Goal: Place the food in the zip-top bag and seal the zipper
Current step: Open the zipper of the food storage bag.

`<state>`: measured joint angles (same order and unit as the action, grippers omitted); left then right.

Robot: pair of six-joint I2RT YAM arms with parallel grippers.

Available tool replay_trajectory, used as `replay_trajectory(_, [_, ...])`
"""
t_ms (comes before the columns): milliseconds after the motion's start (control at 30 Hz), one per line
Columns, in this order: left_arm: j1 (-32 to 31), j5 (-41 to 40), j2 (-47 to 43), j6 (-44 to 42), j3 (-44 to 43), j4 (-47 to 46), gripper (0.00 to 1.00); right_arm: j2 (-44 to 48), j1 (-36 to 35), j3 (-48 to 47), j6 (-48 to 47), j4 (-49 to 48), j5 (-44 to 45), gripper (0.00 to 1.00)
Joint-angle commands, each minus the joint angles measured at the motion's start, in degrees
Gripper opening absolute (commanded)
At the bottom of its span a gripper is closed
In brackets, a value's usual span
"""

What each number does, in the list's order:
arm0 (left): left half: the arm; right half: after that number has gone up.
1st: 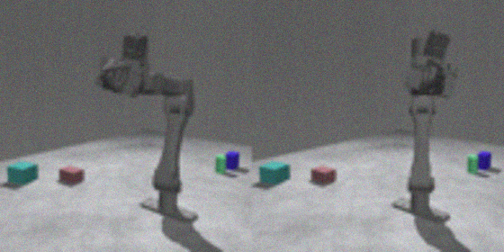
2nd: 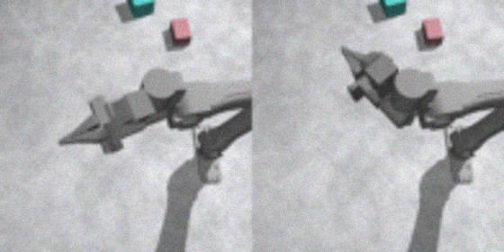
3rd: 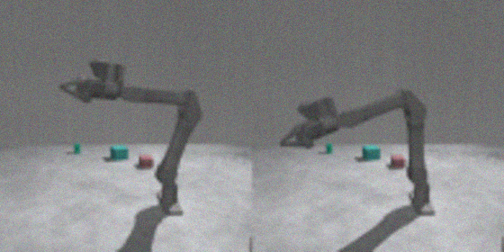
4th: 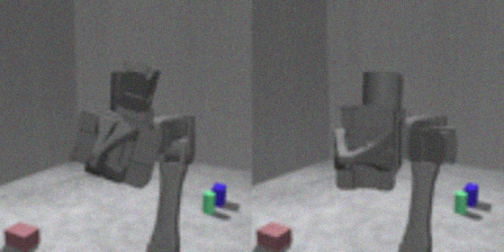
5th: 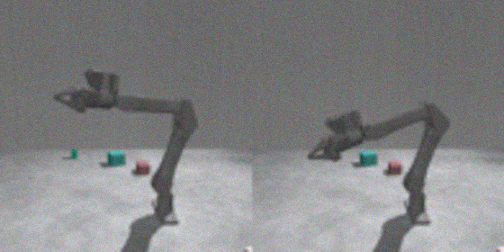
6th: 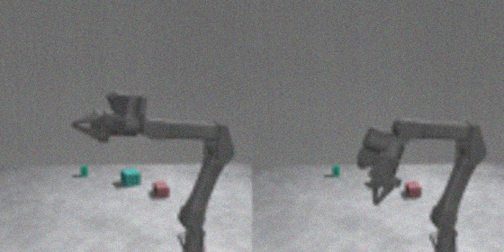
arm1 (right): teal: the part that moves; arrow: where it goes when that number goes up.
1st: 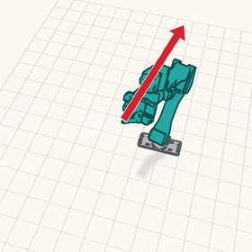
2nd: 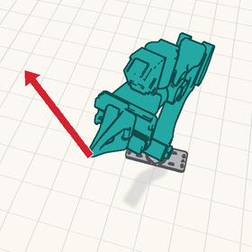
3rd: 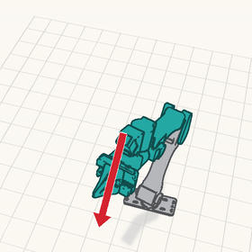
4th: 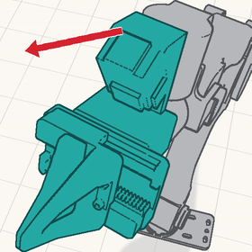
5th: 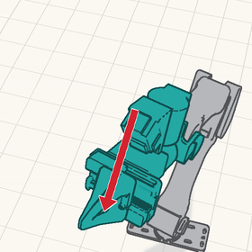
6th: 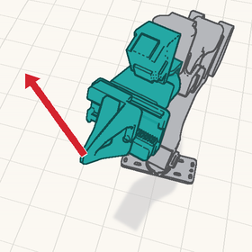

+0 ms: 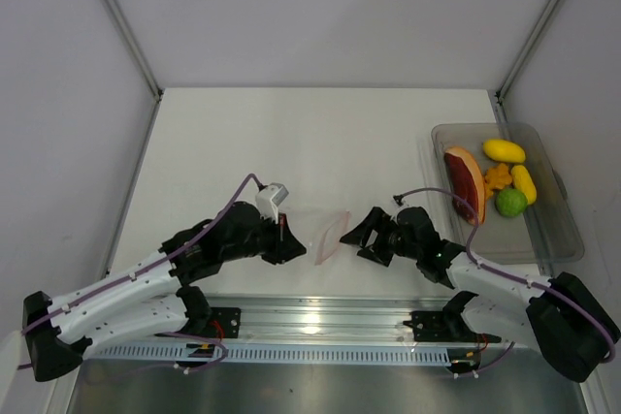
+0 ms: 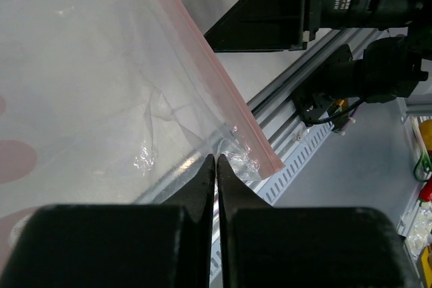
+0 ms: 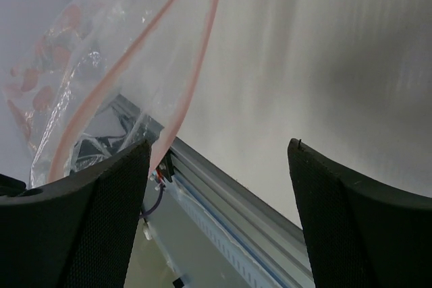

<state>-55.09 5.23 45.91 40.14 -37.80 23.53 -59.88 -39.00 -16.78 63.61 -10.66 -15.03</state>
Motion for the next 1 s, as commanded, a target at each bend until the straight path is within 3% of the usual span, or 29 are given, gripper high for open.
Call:
replay_trajectory(0, [-1.4, 1.1, -1.2, 1.8, 0.4, -1.7, 0.01, -3.0, -1.5, -2.8, 0.8, -6.3, 0.3, 0.83])
replay_trajectory(233, [-2.4, 1.3, -3.0, 1.8, 0.0, -0.2, 0.0, -11.0, -2.9, -5.3, 0.3, -12.2, 0.4, 0.75])
replay_trajectory(300, [-2.6, 1.3, -3.8, 1.6, 0.4, -0.2, 0.01, -13.4, -3.1, -6.0, 0.0, -13.9, 0.3, 0.64])
replay_trajectory(400, [-2.7, 1.1, -5.0, 1.4, 1.0, 0.4, 0.01, -14.7, -3.4, -7.0, -1.3, -15.0, 0.2, 0.37])
replay_trajectory(433, [-2.7, 0.8, -5.3, 1.3, 1.1, 0.8, 0.01, -14.7, -3.6, -7.2, -1.6, -14.7, 0.3, 0.23])
replay_trajectory(533, [-2.7, -0.5, -6.1, 0.6, 1.2, 2.7, 0.01, -12.3, -4.4, -8.5, -4.8, -10.6, 2.2, 0.08])
replay_trajectory(667, [-3.4, -2.5, -8.1, 0.1, 0.8, 4.6, 0.23, -6.7, -6.5, -13.2, -10.9, 0.2, 6.8, 0.0])
replay_trajectory(767, [-4.1, -4.3, -9.3, -0.7, -0.5, 5.9, 0.5, -1.7, -8.7, -17.3, -15.3, 9.2, 12.4, 0.0])
replay_trajectory(967, [-5.0, -5.0, -8.5, -2.7, -5.5, 6.8, 0.72, 3.8, -10.4, -21.7, -19.0, 19.5, 15.0, 0.0])
